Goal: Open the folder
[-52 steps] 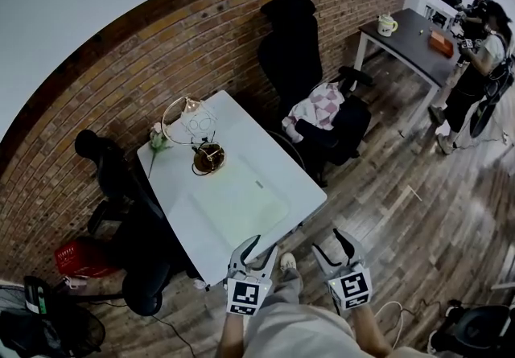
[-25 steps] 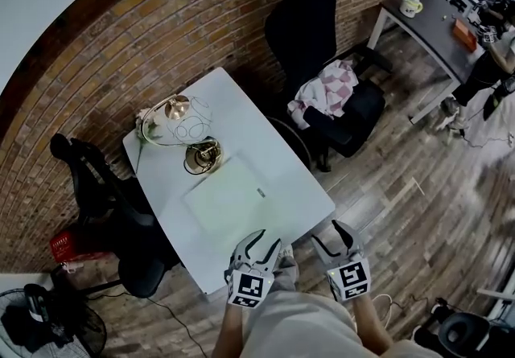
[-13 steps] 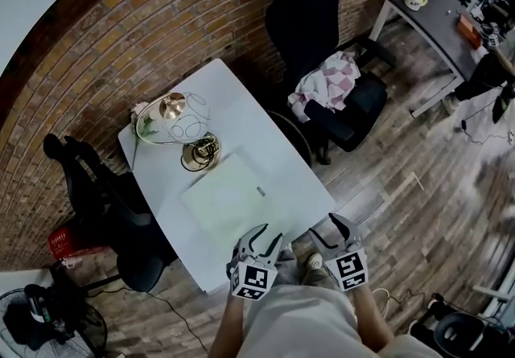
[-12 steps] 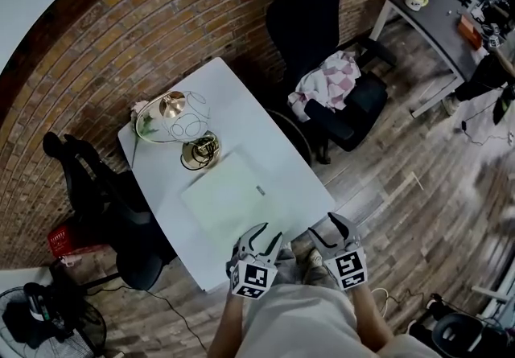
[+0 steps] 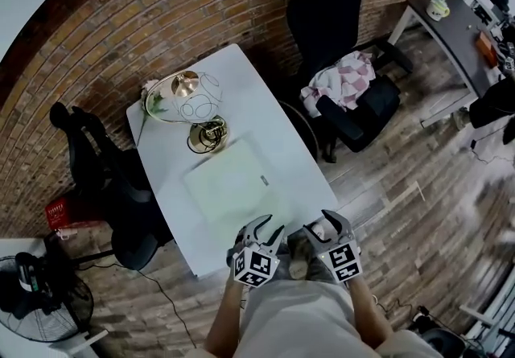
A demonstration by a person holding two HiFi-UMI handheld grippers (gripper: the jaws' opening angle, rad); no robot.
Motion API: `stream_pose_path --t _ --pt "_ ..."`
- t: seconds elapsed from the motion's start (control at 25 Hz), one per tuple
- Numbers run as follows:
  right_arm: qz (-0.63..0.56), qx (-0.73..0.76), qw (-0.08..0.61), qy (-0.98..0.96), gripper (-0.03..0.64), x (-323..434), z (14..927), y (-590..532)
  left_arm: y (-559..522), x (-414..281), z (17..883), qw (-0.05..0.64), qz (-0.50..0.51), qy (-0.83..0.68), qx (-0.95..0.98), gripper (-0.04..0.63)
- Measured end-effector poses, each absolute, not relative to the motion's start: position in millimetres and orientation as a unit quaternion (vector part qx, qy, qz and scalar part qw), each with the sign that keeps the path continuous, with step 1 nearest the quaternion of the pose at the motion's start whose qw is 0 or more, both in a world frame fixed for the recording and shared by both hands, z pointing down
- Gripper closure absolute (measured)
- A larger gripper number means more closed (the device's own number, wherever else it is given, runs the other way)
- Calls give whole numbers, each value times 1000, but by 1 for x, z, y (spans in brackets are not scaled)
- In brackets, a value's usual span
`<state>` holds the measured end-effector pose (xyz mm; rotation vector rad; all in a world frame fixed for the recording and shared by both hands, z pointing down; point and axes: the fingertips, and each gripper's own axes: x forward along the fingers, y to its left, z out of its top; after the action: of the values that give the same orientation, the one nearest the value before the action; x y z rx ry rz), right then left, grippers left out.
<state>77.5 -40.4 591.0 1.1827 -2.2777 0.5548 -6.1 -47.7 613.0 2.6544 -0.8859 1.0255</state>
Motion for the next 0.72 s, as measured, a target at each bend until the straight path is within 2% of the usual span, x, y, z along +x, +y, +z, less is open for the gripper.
stream_pose_path --t 0.72 --pt "203 336 278 -877 353 70 627 -35 -36 6 653 91 393 -337 851 422"
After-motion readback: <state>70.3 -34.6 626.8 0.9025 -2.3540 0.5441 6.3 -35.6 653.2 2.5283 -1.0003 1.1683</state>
